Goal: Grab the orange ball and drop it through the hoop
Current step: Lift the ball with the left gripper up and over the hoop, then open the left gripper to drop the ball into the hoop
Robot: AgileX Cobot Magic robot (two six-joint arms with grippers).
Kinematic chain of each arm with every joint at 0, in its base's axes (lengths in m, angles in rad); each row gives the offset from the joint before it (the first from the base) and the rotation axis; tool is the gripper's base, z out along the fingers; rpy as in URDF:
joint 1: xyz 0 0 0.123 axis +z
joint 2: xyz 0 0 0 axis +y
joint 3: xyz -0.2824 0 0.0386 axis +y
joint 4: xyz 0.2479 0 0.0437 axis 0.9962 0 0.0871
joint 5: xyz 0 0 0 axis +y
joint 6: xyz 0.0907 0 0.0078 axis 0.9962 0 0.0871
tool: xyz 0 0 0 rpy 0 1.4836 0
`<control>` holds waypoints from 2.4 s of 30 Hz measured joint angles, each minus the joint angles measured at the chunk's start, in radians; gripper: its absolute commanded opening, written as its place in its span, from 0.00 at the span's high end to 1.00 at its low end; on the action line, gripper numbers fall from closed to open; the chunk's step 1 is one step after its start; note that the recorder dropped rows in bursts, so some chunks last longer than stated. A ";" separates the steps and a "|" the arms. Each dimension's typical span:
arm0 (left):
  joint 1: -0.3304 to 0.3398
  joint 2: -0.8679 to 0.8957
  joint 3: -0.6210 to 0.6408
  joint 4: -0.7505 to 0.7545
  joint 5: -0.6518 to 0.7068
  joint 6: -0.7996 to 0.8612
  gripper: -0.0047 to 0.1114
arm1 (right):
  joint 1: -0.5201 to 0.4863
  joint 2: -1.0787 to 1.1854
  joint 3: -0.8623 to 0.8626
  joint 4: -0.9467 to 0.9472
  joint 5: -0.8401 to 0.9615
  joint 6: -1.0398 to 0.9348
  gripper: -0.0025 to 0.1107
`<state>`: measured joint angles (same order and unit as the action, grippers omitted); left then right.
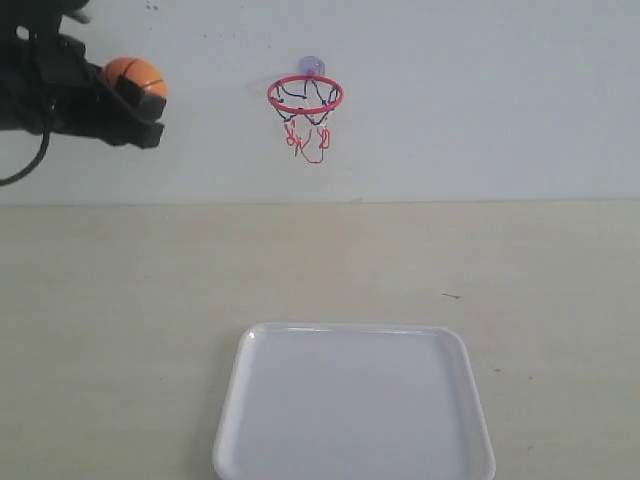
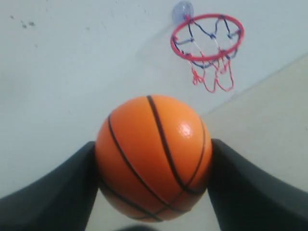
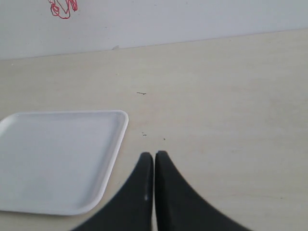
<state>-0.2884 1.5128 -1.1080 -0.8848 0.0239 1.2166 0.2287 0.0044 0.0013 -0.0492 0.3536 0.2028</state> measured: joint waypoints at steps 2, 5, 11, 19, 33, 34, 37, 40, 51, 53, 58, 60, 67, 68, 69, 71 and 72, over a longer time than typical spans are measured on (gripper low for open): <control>0.002 0.074 -0.125 -0.004 0.030 0.000 0.92 | 0.000 0.000 0.000 0.000 0.000 0.000 0.98; 0.010 0.175 -0.270 -0.010 0.101 -0.002 0.92 | 0.000 0.000 0.000 0.000 0.000 0.000 0.98; 0.031 0.395 -0.578 -0.042 0.264 -0.002 0.92 | 0.000 0.000 0.000 0.000 0.000 0.000 0.98; 0.047 0.627 -0.878 -0.098 0.376 -0.002 0.92 | 0.000 0.000 0.000 0.000 0.000 0.000 0.98; 0.079 0.868 -1.240 -0.168 0.521 -0.002 0.92 | 0.000 0.000 0.000 0.000 0.000 0.000 0.98; 0.079 0.877 -1.253 -0.176 0.529 -0.002 0.92 | 0.000 0.000 0.000 0.000 0.000 0.000 0.98; 0.079 0.897 -1.276 -0.212 0.555 -0.002 0.92 | 0.000 0.000 0.000 0.000 0.000 0.000 0.98; 0.079 0.907 -1.281 -0.233 0.565 0.002 0.92 | 0.000 0.000 0.000 0.000 0.000 0.000 0.98; 0.079 0.915 -1.283 -0.375 0.598 0.012 0.92 | 0.000 0.000 0.000 0.000 -0.002 0.000 0.98; 0.079 0.920 -1.283 -0.397 0.614 0.014 0.92 | 0.000 0.000 0.000 0.000 -0.002 0.000 0.98; 0.079 0.970 -1.283 -0.441 0.615 0.016 0.92 | 0.000 0.000 0.000 0.000 -0.002 0.000 0.98; 0.079 0.974 -1.283 -0.485 0.597 0.026 0.92 | 0.000 0.000 0.000 0.000 -0.002 0.000 0.98; 0.079 0.975 -1.283 -0.541 0.624 0.065 0.72 | 0.000 0.000 0.000 0.000 -0.002 0.000 0.98; 0.079 0.975 -1.283 -0.543 0.629 0.072 0.64 | 0.000 0.000 0.000 0.000 -0.002 0.000 0.98; 0.079 0.975 -1.283 -0.547 0.641 0.084 0.59 | 0.000 0.000 0.000 0.000 -0.002 0.000 0.98; 0.079 0.975 -1.283 -0.550 0.645 0.094 0.47 | 0.000 0.000 0.000 0.000 -0.002 0.000 0.98; 0.079 0.975 -1.283 -0.552 0.645 0.102 0.43 | 0.000 0.000 0.000 0.000 -0.002 0.000 0.98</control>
<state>-0.2098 2.4883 -2.3911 -1.4369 0.6687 1.3190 0.2287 0.0044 0.0013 -0.0492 0.3518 0.2028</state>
